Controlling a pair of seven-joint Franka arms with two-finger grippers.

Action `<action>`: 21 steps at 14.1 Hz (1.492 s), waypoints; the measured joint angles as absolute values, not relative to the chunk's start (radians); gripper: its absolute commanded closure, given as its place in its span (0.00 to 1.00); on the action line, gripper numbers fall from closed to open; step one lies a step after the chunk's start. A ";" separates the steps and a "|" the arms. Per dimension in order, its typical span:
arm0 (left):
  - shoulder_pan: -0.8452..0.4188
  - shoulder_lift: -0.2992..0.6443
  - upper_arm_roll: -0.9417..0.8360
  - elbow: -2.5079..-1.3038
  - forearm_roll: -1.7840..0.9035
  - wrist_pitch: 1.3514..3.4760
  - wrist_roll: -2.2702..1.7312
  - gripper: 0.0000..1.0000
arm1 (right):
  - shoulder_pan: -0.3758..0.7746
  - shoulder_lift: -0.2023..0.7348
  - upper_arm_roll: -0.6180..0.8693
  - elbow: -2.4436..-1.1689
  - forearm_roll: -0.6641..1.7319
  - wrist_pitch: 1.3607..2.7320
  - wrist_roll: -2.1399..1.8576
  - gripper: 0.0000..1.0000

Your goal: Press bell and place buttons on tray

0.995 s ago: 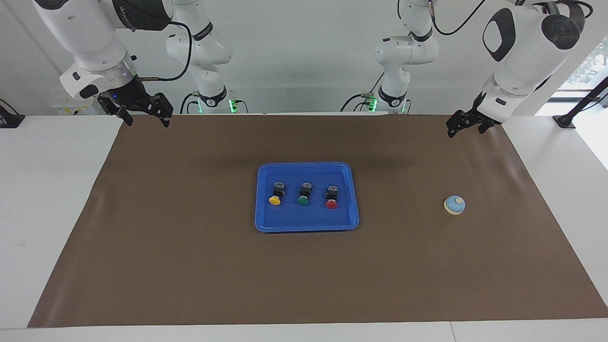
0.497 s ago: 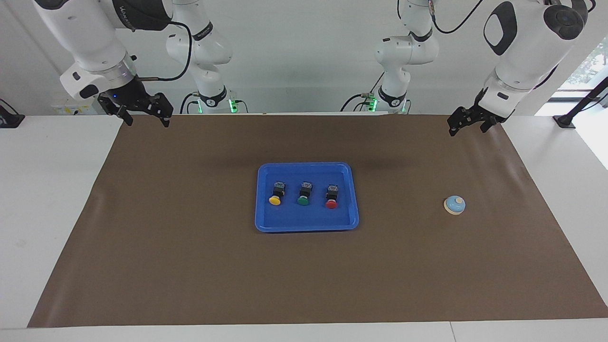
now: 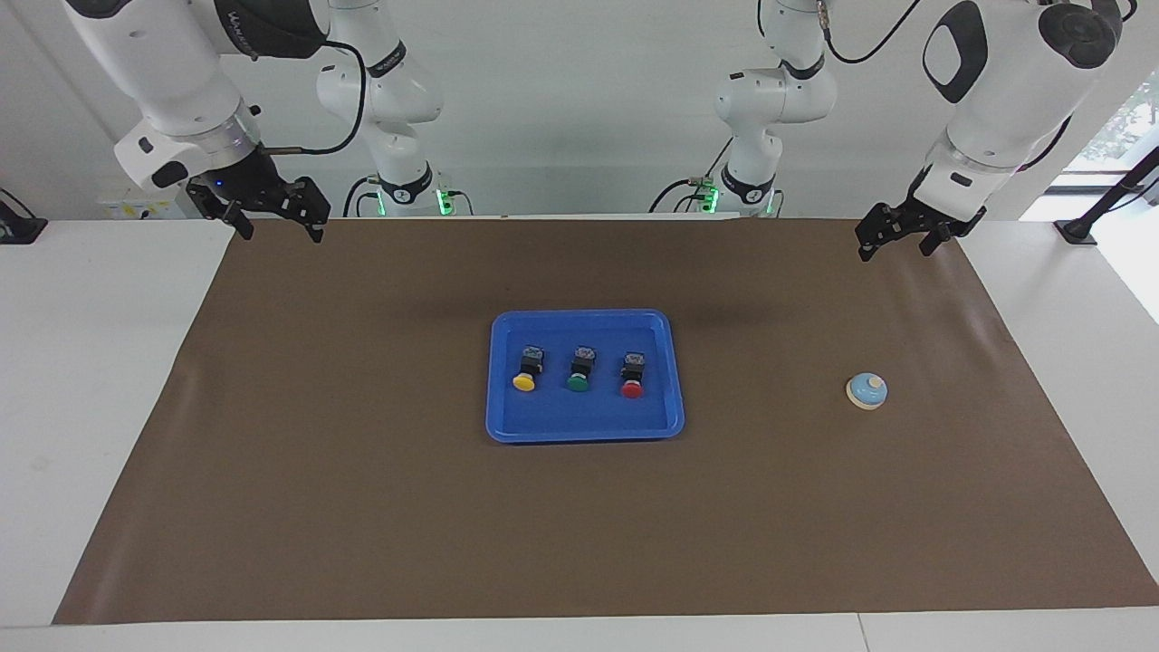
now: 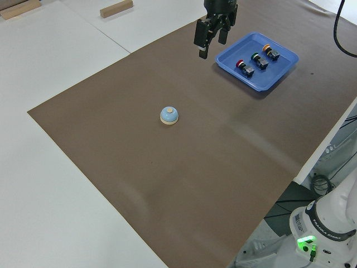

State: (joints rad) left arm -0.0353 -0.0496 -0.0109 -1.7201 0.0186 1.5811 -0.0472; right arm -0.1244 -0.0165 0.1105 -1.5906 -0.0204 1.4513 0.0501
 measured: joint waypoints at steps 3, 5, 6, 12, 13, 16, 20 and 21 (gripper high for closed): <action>-0.035 -0.050 -0.011 -1.720 0.019 1.583 -0.046 0.00 | -0.124 -0.016 0.111 -1.591 -0.020 1.451 0.050 0.00; -0.035 -0.050 -0.011 -1.720 0.019 1.583 -0.045 0.00 | -0.124 -0.016 0.111 -1.591 -0.020 1.451 0.050 0.00; -0.035 -0.050 -0.011 -1.720 0.019 1.583 -0.045 0.00 | -0.124 -0.016 0.111 -1.591 -0.020 1.451 0.050 0.00; -0.035 -0.050 -0.011 -1.720 0.019 1.597 -0.045 0.00 | -0.124 -0.016 0.111 -1.591 -0.020 1.451 0.050 0.00; -0.035 -0.050 -0.011 -1.720 0.019 1.598 -0.045 0.00 | -0.124 -0.016 0.111 -1.591 -0.020 1.451 0.050 0.00; -0.035 -0.050 -0.010 -1.720 0.019 1.602 -0.045 0.00 | -0.124 -0.016 0.111 -1.591 -0.020 1.451 0.050 0.00; -0.035 -0.050 -0.008 -1.720 0.019 1.606 -0.045 0.00 | -0.124 -0.016 0.111 -1.591 -0.020 1.451 0.050 0.00; -0.035 -0.050 -0.008 -1.720 0.019 1.607 -0.045 0.00 | -0.124 -0.016 0.111 -1.591 -0.020 1.451 0.050 0.00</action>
